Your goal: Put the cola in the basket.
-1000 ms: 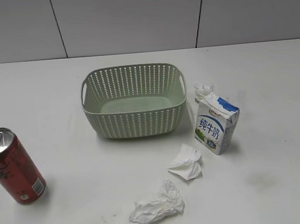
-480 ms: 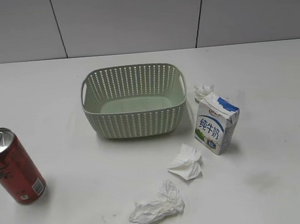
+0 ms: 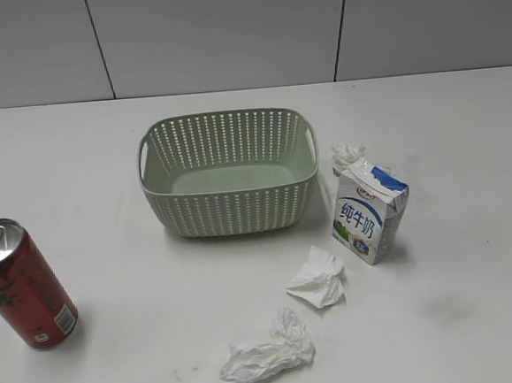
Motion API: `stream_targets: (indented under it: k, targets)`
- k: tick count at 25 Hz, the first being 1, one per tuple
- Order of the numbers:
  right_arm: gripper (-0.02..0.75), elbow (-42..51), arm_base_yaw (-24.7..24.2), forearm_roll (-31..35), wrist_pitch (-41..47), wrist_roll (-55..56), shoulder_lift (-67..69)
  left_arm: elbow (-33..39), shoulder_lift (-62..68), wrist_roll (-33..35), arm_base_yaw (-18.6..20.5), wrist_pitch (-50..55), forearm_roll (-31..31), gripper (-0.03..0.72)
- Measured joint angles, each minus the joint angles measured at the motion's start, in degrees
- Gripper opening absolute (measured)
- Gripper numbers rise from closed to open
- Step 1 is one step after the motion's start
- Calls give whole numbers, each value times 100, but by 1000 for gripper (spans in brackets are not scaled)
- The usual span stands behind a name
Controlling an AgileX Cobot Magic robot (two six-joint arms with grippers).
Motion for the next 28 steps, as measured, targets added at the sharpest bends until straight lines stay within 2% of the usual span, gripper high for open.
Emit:
stream_targets:
  k: [9, 19, 23, 28]
  targets:
    - [591, 0, 0, 0, 0, 0, 0, -230, 176, 0, 0, -346, -99, 589]
    - [590, 0, 0, 0, 0, 0, 0, -317, 1916, 142, -43, -886, -501, 595]
    - [590, 0, 0, 0, 0, 0, 0, -544, 2504, 272, -406, -1046, -538, 594]
    - [591, 0, 0, 0, 0, 0, 0, -1052, 3386, 423, -964, -721, -446, 593]
